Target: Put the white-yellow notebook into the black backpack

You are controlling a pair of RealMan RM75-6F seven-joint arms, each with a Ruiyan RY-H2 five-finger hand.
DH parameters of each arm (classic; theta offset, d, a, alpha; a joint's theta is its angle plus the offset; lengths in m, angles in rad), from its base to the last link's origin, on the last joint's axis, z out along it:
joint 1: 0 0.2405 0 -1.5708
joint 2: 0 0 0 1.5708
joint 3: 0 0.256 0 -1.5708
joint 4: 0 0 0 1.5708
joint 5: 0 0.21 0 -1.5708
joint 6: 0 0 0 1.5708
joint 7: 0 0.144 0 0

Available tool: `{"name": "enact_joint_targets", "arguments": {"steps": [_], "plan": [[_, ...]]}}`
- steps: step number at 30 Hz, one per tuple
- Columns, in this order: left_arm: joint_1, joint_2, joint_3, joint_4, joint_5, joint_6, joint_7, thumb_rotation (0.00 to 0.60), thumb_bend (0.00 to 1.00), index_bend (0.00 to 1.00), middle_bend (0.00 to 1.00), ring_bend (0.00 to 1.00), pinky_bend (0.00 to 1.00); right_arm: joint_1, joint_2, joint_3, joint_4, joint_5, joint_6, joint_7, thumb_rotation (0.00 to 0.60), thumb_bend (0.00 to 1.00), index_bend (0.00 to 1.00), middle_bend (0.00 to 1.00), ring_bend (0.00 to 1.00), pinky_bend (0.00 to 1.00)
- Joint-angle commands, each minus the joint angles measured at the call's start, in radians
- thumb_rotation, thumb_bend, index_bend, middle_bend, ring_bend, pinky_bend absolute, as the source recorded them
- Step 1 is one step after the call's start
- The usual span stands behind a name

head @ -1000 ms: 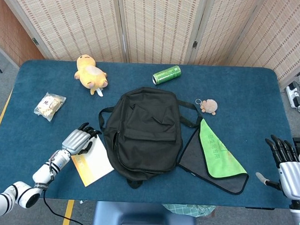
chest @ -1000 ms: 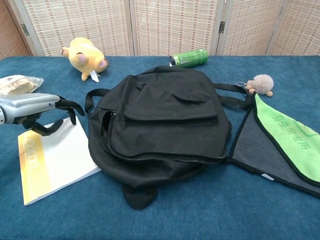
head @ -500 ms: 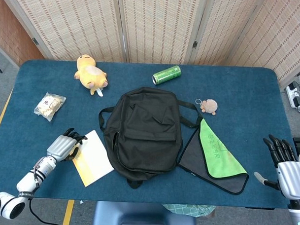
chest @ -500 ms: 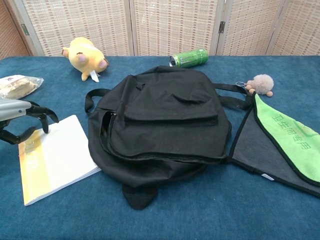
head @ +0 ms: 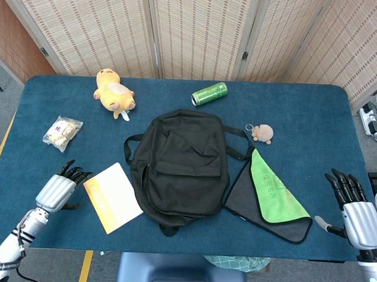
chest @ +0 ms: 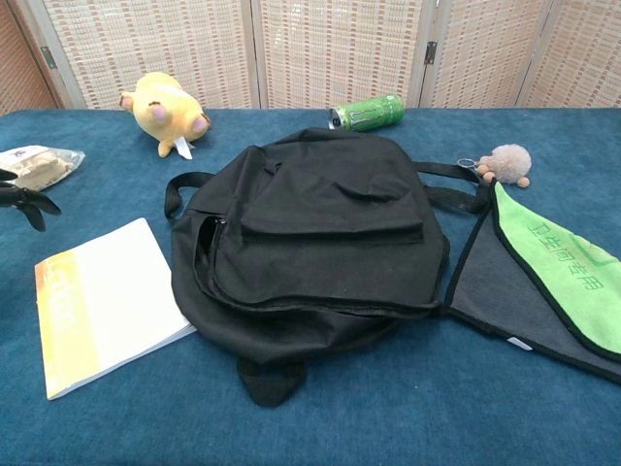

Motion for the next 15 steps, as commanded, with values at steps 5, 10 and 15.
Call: {"name": "enact_joint_targets", "arguments": {"steps": [5, 10, 15], "plan": [[0.012, -0.100, 0.033, 0.142, 0.078, 0.050, -0.109, 0.600, 0.14, 0.24, 0.34, 0.22, 0.08, -0.001, 0.005, 0.000, -0.020, -0.004, 0.005, -0.020, 0.600, 0.16, 0.01, 0.05, 0.03, 0.00], [-0.005, -0.142, 0.031, 0.190, 0.080, 0.024, -0.138, 0.600, 0.20, 0.24, 0.34, 0.22, 0.08, -0.003, 0.007, -0.001, -0.030, -0.004, 0.008, -0.030, 0.600, 0.16, 0.01, 0.05, 0.03, 0.00], [-0.013, -0.162, 0.036, 0.219, 0.080, 0.003, -0.157, 0.600, 0.29, 0.23, 0.34, 0.22, 0.08, -0.006, 0.009, 0.000, -0.035, 0.001, 0.010, -0.037, 0.600, 0.16, 0.01, 0.05, 0.03, 0.00]]}}
